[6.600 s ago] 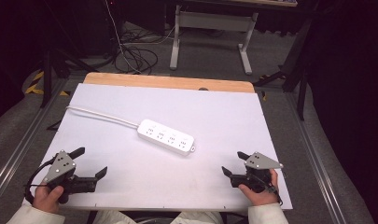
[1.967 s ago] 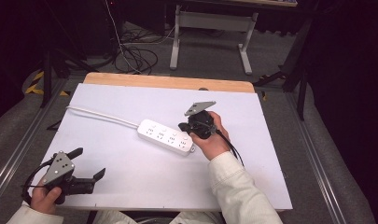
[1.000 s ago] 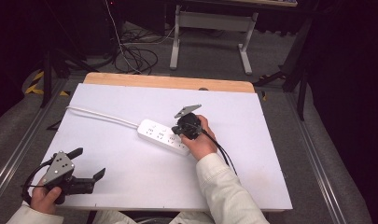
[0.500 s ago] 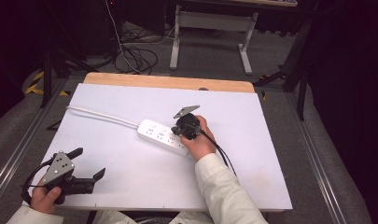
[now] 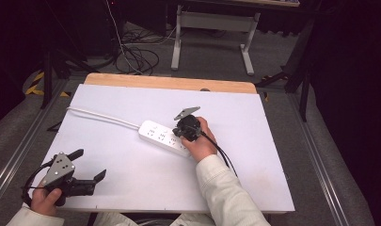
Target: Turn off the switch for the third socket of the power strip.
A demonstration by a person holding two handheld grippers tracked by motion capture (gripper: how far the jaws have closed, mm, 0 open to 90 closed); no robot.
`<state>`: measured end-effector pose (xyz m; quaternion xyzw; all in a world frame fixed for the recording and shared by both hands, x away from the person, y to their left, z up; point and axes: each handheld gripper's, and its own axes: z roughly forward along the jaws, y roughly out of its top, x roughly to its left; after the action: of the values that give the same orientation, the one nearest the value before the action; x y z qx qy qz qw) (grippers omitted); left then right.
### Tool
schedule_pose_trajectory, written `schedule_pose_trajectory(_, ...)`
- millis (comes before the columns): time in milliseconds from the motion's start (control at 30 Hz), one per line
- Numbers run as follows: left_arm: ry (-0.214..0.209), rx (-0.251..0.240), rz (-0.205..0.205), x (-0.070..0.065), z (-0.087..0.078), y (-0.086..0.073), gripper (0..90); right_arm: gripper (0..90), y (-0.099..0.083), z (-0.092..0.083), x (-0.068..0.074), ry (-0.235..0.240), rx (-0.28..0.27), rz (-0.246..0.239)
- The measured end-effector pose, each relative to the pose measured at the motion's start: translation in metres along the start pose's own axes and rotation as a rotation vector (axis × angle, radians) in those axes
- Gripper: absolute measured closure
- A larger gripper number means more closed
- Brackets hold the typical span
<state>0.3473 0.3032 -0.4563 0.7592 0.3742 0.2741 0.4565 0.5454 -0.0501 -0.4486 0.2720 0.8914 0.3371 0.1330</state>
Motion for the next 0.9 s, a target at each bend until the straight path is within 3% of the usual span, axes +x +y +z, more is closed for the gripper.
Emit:
schedule_pose_trajectory(433,-0.002,0.0,-0.004,-0.0002,0.0002,-0.0001,0.3,90.0,0.0007,0.002,0.0023,-0.013,0.015,-0.005)
schedule_pose_trajectory(667,0.0,0.003,0.002,-0.0002,-0.0002,0.0,0.3,90.0,0.0006,0.0022,-0.0002,0.003,0.017,0.013)
schedule_pose_trajectory(900,0.002,0.002,0.005,-0.0004,-0.0002,0.0001,0.3,90.0,0.0026,0.0025,0.0026,-0.017,0.031,0.01)
